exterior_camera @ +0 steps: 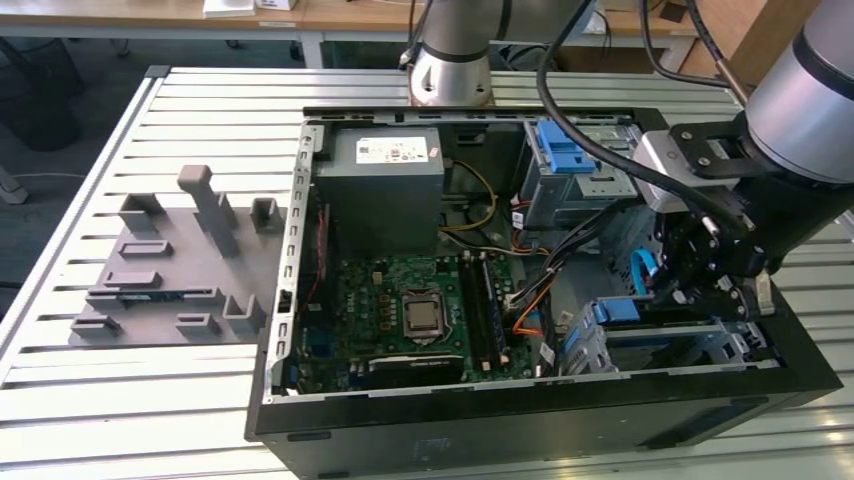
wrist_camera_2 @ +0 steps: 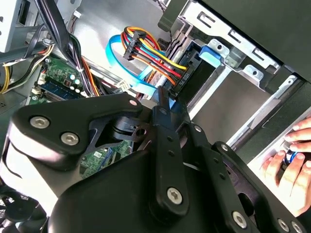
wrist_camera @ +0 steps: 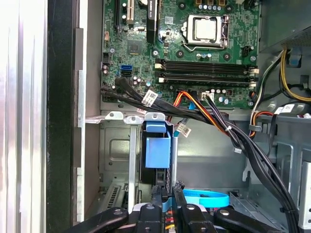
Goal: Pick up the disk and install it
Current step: 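Insert the second disk wire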
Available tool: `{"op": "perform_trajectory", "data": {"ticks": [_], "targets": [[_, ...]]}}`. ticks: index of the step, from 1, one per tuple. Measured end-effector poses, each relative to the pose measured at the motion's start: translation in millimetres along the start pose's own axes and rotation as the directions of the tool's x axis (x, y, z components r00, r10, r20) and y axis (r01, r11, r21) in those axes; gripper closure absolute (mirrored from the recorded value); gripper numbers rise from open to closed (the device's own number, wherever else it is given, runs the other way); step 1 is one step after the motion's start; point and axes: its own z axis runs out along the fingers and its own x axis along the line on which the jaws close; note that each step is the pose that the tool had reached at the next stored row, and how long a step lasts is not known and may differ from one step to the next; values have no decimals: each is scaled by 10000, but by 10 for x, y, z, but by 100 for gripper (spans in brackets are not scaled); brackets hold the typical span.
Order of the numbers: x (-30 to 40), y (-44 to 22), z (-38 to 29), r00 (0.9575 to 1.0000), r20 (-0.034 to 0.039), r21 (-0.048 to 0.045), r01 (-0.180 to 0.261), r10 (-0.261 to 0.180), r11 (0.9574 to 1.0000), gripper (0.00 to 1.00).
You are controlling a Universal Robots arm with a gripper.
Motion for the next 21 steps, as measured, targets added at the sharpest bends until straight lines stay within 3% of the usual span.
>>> {"op": "perform_trajectory", "data": {"ticks": [5, 6, 16, 21], "targets": [[0, -2, 3, 10000, 0, 0, 0, 0, 10000, 78], [0, -2, 3, 10000, 0, 0, -1, 1, 10000, 84], [1, -4, 9, 10000, -72, -2, -1, 1, 10000, 84], [1, -4, 9, 10000, -71, -1, -5, 5, 10000, 84]]}}
